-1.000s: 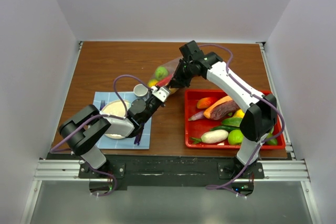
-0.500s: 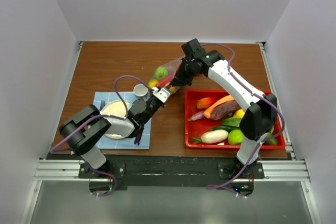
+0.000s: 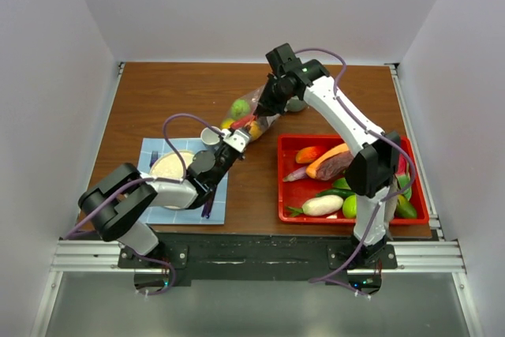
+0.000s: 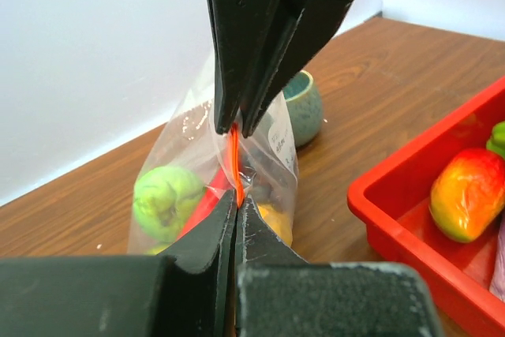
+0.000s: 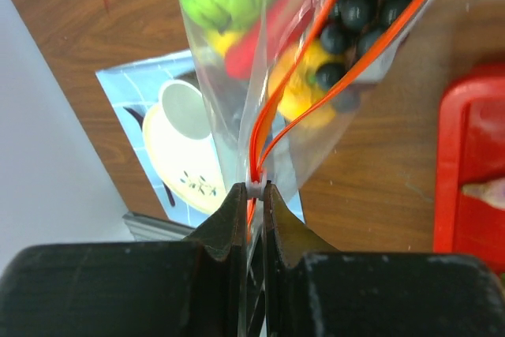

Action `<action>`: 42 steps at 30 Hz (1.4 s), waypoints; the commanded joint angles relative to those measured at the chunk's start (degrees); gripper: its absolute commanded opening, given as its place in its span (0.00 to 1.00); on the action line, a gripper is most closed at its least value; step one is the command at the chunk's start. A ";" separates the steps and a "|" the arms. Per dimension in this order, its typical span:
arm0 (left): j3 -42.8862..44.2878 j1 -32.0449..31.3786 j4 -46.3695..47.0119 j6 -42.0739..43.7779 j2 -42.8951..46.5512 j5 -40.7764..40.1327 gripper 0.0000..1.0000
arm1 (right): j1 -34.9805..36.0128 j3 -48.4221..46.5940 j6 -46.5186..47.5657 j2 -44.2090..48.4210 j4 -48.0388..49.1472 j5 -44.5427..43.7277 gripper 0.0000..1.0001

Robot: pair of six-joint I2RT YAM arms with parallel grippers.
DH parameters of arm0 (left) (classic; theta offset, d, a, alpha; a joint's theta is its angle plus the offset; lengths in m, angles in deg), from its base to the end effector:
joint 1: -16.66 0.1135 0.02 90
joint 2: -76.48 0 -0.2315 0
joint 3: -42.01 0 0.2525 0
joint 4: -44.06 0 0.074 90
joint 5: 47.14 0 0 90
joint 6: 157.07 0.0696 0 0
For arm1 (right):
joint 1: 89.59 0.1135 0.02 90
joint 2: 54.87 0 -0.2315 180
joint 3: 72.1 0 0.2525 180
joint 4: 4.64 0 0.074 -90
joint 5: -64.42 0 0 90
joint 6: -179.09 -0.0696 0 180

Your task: Place the food in the zip-top bag and seal the zipper

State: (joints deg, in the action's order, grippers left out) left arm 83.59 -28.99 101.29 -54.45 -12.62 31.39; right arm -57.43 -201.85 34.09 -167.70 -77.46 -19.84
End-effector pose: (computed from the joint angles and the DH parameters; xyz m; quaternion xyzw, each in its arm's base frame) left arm 0.2385 -0.2242 0.1827 0.2456 0.5975 -0.1544 0.7475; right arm 0.3618 0.2357 0.2817 0.1747 0.9389 0.2366 0.1791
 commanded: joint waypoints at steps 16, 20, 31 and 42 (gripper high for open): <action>-3.14 1.52 26.31 -2.16 8.50 -4.36 0.00 | -4.12 -23.73 17.47 -14.95 5.45 -7.67 0.02; -3.23 1.53 25.96 -2.25 9.21 -4.09 0.00 | -4.39 -24.27 19.05 -15.83 8.17 -8.28 0.04; -3.93 1.53 26.49 -3.30 9.82 -4.71 0.00 | -6.58 -23.83 21.69 -16.98 16.69 -9.96 0.06; -5.16 1.44 25.97 -5.15 12.46 -4.80 0.00 | -7.90 -24.27 20.82 -18.21 23.91 -11.80 0.07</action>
State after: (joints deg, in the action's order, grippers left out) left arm 78.98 -27.22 101.29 -58.21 -3.68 26.30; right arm -63.05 -223.73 53.78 -185.58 -62.90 -25.39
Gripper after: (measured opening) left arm 0.018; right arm 0.082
